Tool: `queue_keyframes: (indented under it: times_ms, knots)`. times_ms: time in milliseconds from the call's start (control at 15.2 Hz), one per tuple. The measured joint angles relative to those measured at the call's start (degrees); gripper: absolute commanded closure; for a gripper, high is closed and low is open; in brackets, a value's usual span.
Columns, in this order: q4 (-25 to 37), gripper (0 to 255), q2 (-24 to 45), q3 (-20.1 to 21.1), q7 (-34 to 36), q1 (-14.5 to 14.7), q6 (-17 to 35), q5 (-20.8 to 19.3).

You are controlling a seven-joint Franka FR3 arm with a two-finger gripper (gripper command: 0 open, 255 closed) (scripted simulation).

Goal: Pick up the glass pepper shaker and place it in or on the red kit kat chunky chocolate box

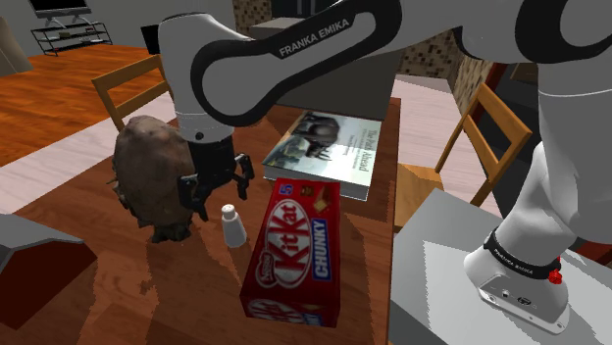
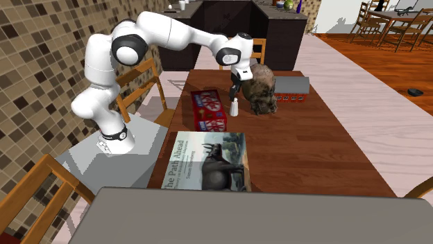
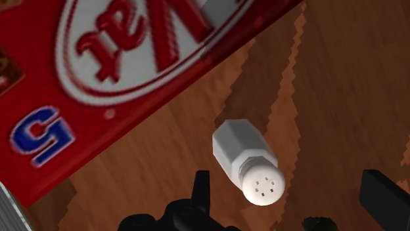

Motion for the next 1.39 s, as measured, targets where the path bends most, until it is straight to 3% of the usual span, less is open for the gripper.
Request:
queue_keyframes:
  times_ms: [396, 462, 1056, 1386]
  knots:
    - [-0.04, 0, -0.01, -0.1, 0.09, 0.32, 0.41, -0.03]
    - [-0.3, 255, -0.12, -0.1, 0.24, 0.41, 0.58, 0.01]
    - [-2.37, 255, -1.07, -0.04, -0.07, -0.13, 1.61, 0.42]
    - [0.36, 255, 0.14, -0.13, 0.03, 0.07, -1.5, 0.41]
